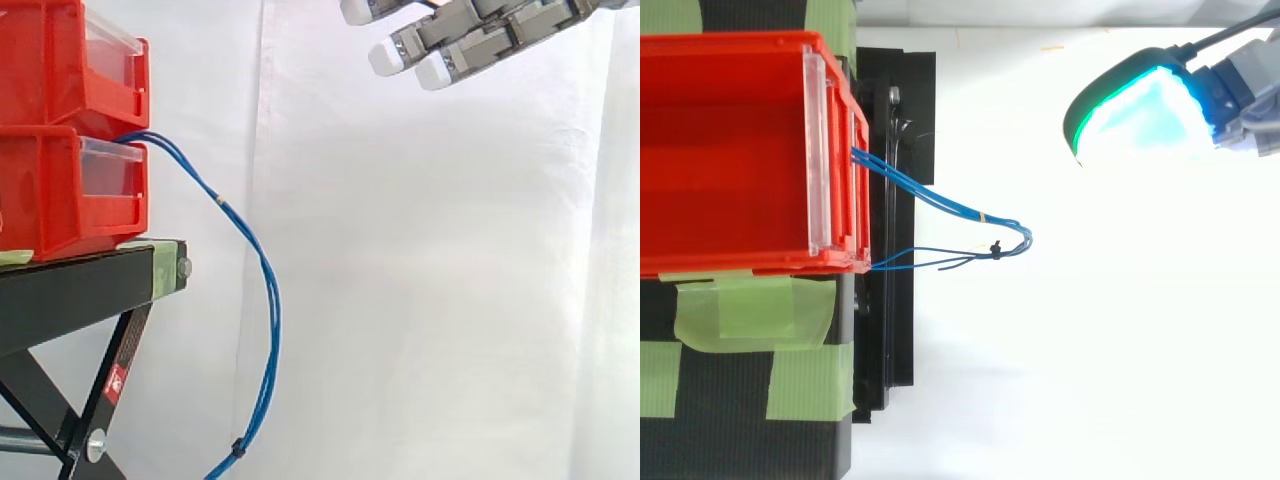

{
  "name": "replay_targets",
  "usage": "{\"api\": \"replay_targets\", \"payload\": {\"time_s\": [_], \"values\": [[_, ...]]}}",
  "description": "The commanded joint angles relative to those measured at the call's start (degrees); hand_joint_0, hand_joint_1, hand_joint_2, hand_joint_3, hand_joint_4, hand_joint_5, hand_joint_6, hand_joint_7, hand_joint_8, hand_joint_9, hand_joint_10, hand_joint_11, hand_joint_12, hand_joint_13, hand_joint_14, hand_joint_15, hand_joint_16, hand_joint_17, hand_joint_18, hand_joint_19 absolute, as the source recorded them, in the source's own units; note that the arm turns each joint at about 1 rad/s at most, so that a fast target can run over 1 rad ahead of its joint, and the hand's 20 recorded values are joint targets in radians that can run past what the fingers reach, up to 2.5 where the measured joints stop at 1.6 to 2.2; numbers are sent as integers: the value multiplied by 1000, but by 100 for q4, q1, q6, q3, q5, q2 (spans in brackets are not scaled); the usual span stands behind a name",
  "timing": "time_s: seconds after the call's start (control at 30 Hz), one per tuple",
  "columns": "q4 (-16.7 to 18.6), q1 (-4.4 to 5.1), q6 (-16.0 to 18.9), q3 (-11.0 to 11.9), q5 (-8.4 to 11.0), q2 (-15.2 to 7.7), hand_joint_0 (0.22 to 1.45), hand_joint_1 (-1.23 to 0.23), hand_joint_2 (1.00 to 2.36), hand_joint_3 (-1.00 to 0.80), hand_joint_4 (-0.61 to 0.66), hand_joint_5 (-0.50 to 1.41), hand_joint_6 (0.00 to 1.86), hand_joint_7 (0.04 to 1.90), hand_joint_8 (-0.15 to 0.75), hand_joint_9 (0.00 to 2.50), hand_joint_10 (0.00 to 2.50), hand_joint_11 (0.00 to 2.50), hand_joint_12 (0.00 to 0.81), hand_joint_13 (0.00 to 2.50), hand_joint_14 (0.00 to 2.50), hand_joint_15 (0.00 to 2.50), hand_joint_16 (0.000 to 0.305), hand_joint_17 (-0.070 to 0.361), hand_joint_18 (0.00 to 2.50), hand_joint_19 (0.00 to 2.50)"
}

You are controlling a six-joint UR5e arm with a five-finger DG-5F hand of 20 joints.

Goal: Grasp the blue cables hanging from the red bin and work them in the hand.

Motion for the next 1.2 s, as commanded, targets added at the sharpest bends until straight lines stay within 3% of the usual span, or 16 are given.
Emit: {"api": "replay_targets", "payload": {"time_s": [0.0,0.33,0.93,0.97,1.03,1.1,1.13,1.17], "values": [[5,7,-8,0,-1,-3,608,-396,1000,-1000,27,-500,3,612,191,0,0,0,316,0,5,240,69,156,0,188],[84,16,-272,0,52,-3,615,-399,1000,-1000,33,-500,4,616,194,0,0,0,317,0,5,244,69,155,0,191],[435,42,-289,-62,87,-21,624,-422,1000,-1000,44,-500,3,618,201,0,0,0,322,0,5,231,68,153,0,184],[444,42,-298,-106,87,-21,625,-422,1000,-1000,44,-500,3,618,202,0,0,0,323,0,5,235,68,153,0,184],[664,60,-272,-448,96,-21,626,-423,1000,-1000,46,-500,3,622,203,0,0,0,321,0,5,231,68,154,0,185],[778,69,-254,-563,96,-12,627,-424,1000,-1000,60,-500,3,626,206,0,0,0,323,0,5,232,68,154,0,184],[1393,86,-237,-905,105,-12,628,-424,1000,-1000,67,-500,4,629,207,0,0,0,323,0,5,232,68,153,0,183],[1587,86,-228,-993,114,-21,628,-425,1000,-1000,68,-499,4,628,209,0,0,0,323,0,5,233,69,154,0,183]]}}
